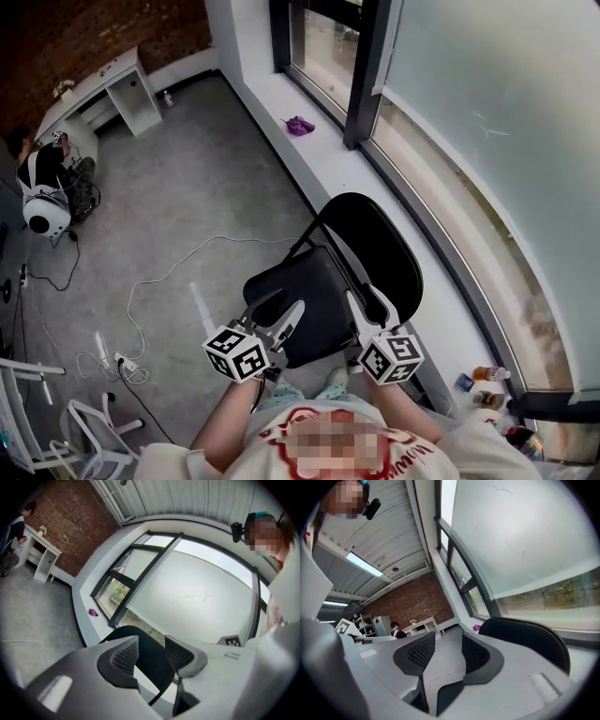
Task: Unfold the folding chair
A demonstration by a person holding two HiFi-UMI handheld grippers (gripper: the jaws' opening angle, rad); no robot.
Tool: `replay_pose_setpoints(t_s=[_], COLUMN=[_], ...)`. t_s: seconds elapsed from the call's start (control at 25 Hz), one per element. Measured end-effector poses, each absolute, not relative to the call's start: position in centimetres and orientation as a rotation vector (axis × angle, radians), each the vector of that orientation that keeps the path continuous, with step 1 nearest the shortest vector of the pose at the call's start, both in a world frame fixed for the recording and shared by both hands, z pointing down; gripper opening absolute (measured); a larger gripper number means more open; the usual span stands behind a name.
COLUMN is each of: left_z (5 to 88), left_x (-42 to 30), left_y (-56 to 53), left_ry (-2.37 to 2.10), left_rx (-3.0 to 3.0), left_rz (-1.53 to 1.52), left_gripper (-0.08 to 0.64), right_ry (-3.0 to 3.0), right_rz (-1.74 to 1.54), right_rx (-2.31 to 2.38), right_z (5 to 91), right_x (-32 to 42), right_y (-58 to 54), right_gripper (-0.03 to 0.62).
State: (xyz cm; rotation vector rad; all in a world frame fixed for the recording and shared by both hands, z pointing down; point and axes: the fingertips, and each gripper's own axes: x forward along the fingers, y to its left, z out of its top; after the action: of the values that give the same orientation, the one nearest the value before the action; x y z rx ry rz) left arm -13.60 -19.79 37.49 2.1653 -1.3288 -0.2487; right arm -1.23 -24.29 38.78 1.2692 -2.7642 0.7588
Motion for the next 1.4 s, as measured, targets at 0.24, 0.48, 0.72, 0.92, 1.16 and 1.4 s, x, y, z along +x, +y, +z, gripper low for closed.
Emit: replay_pose_setpoints(t_s=[0.24,0.48,0.72,0.92,1.16,1.4], left_z=[33.1,30.8,29.4,29.6,30.7,31.3], left_x=[-11.9,-10.6,-8.8,-6.8,-4.3,-5.4], left_y=[-20.8,-20.4,-20.3,-20.3,-19.8,-18.2], left_ry=[-1.580,-1.680,-1.736,-1.714,-1.711,-1.751], left_rx=[2.195,2.216,2.248,2.257,2.273,2.229], left_rz=[-0.137,-0.096,-0.098,-0.110,-0.048,-0.054], left_gripper=[0.147,0.068,0.005,0.005,0.005,0.005], right_ry=[-2.908,-2.988,-3.009,-3.002,-3.008,-3.057], right_rz=[0.479,0.331,0.316,0.322,0.309,0.107], right_rx=[1.154,1.097,1.061,1.018,0.937,0.835], right_z=[32.6,29.0,28.4,29.0,30.2,28.9], right_x=[-2.2,-2.4,-1.3,-0.5,0.5,-1.2], right_y=[-23.9,-23.2,-22.8,-22.3,-21.2,-19.4], right_gripper=[0.147,0.011,0.011,0.011,0.012,0.012])
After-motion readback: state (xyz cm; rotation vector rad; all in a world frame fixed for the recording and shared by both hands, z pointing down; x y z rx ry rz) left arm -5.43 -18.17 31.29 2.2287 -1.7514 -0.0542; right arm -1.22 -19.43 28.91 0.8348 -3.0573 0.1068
